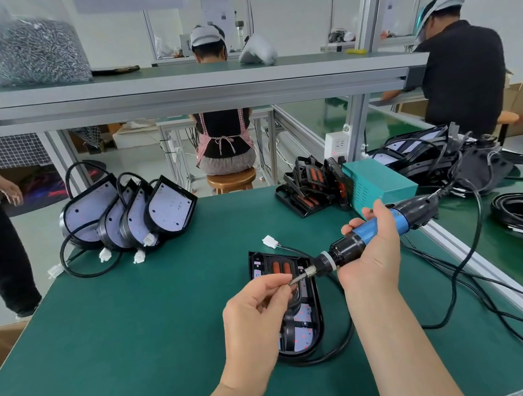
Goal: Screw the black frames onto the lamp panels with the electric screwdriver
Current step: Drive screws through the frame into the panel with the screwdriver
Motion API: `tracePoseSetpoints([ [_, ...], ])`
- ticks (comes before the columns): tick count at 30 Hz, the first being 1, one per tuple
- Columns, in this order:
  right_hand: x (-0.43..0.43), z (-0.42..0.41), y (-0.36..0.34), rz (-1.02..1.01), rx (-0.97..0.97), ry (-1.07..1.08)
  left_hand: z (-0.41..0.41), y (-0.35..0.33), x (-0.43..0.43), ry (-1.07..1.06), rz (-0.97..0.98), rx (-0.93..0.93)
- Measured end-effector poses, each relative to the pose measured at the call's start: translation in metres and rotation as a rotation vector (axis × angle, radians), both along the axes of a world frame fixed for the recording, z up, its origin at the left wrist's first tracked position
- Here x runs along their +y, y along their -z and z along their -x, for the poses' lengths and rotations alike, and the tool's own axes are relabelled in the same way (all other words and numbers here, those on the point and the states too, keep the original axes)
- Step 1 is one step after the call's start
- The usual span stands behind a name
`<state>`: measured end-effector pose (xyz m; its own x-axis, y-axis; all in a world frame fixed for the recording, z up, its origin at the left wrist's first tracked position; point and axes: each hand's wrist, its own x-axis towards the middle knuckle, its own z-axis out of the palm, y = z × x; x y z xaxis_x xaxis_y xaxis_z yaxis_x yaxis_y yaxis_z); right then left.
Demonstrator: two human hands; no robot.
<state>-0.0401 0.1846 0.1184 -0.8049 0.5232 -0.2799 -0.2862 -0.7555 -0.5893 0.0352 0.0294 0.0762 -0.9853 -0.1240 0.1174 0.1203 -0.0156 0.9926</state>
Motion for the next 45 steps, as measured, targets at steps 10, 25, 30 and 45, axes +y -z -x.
tracePoseSetpoints([
  [10, 0.002, 0.002, 0.012, 0.05, -0.103, -0.049, 0.001, 0.012, -0.004, -0.122, 0.506, 0.446],
  [25, -0.011, 0.019, -0.007, -0.18, 0.022, 0.019, 0.023, 0.032, -0.037, 0.014, 0.593, -0.297],
  [30, -0.033, 0.029, -0.008, -0.319, 0.089, 0.001, 0.038, 0.029, -0.03, 0.021, 0.671, -0.363],
  [45, -0.05, 0.039, 0.002, -0.402, 0.067, -0.151, 0.015, 0.038, -0.028, 0.103, 0.537, -0.272],
])
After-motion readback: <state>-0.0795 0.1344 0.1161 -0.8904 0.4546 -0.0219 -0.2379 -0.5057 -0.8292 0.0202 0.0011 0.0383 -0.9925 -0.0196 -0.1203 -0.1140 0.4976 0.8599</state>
